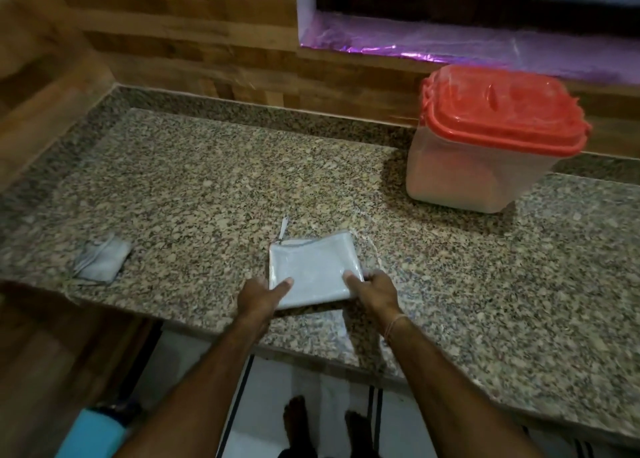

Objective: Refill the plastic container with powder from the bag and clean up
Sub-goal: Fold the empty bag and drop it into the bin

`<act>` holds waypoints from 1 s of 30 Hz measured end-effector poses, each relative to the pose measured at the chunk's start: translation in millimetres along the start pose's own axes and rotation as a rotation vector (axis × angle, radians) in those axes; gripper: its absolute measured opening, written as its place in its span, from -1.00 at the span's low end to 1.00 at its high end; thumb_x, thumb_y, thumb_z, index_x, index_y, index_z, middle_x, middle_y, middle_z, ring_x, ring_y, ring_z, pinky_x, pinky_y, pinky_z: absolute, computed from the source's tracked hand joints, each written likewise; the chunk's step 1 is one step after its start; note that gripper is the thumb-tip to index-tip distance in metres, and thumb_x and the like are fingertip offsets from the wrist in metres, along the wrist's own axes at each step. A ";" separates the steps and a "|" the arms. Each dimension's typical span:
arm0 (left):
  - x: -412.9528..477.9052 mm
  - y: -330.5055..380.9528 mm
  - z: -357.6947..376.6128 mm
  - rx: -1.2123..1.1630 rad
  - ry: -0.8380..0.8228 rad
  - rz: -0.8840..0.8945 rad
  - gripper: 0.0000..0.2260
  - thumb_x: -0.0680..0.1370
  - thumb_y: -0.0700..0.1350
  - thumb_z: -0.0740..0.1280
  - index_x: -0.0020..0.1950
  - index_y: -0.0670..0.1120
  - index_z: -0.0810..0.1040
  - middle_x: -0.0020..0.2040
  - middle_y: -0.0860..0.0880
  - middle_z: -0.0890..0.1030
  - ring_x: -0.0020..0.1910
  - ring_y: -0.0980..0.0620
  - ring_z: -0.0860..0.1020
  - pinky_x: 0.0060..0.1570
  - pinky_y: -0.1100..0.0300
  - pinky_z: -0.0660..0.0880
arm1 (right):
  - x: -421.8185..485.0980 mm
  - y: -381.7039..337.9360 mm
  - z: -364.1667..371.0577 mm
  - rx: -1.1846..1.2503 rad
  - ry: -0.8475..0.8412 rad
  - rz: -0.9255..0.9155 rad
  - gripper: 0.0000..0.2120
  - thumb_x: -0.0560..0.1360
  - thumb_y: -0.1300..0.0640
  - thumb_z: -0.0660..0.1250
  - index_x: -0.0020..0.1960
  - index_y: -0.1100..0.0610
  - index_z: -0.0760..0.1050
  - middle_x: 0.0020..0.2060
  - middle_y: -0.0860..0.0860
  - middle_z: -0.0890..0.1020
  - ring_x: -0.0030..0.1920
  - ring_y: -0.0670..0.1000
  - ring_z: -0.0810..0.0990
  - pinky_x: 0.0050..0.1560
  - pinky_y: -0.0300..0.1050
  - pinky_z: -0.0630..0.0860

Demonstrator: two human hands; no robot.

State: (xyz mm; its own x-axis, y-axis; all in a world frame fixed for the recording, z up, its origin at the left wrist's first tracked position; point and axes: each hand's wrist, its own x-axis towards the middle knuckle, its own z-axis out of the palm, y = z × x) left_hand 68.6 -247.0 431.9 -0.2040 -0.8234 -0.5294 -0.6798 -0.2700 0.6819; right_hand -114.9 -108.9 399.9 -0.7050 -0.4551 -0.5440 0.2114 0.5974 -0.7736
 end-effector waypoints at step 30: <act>-184.6 -332.0 -251.3 -1.089 0.752 -0.252 -0.80 0.56 -0.13 0.49 0.17 -0.08 0.63 0.05 -0.10 0.71 -0.09 -0.02 0.66 -0.33 0.28 0.63 | -256.8 10.8 314.8 -0.570 -0.816 -0.548 -0.77 0.49 0.09 0.53 0.08 0.11 0.58 -0.10 -0.02 0.64 -0.11 -0.05 0.59 -0.10 -0.21 0.52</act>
State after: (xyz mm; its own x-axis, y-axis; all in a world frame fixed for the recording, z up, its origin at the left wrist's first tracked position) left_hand 508.9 -130.8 430.1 0.5146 -0.6703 -0.5347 0.3310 -0.4200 0.8450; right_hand 281.6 -193.4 429.0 0.0877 -0.9174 -0.3883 -0.4757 0.3039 -0.8254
